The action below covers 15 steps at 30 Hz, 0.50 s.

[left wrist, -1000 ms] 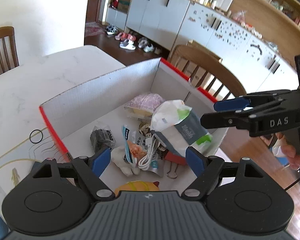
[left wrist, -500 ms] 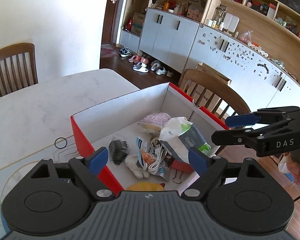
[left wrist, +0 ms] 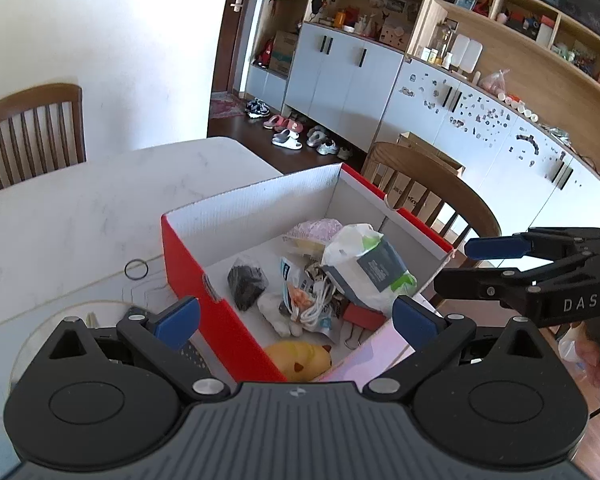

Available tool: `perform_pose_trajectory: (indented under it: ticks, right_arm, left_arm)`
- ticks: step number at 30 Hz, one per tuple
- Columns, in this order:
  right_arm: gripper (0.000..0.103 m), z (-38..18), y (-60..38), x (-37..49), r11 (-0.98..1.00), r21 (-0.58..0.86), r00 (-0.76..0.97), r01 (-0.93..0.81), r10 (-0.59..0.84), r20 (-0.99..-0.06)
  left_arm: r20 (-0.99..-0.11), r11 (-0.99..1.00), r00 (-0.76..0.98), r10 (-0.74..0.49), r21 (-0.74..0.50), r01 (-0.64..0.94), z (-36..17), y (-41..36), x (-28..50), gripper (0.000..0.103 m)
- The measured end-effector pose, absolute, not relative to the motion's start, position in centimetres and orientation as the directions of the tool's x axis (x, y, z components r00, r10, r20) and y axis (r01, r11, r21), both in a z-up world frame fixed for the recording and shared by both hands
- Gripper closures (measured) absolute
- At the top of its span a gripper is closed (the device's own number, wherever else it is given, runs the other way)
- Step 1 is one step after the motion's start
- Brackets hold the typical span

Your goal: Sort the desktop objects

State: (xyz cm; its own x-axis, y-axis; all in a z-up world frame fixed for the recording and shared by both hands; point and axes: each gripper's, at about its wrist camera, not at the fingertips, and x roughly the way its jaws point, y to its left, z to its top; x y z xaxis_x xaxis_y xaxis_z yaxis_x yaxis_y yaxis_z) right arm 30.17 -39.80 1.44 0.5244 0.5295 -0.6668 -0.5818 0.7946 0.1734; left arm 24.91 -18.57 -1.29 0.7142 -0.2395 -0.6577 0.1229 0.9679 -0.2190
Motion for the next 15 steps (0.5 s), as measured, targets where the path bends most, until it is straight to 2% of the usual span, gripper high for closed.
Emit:
perform_pose_trajectory:
  ticks: [15]
  right_arm:
    - [0.018, 1.2, -39.5, 27.0, 0.788, 0.184, 0.522, -0.588, 0.543, -0.658]
  left_arm:
    - [-0.641, 0.967, 0.731, -0.234, -0.228, 0.110, -1.3, -18.3, 21.8, 0.000]
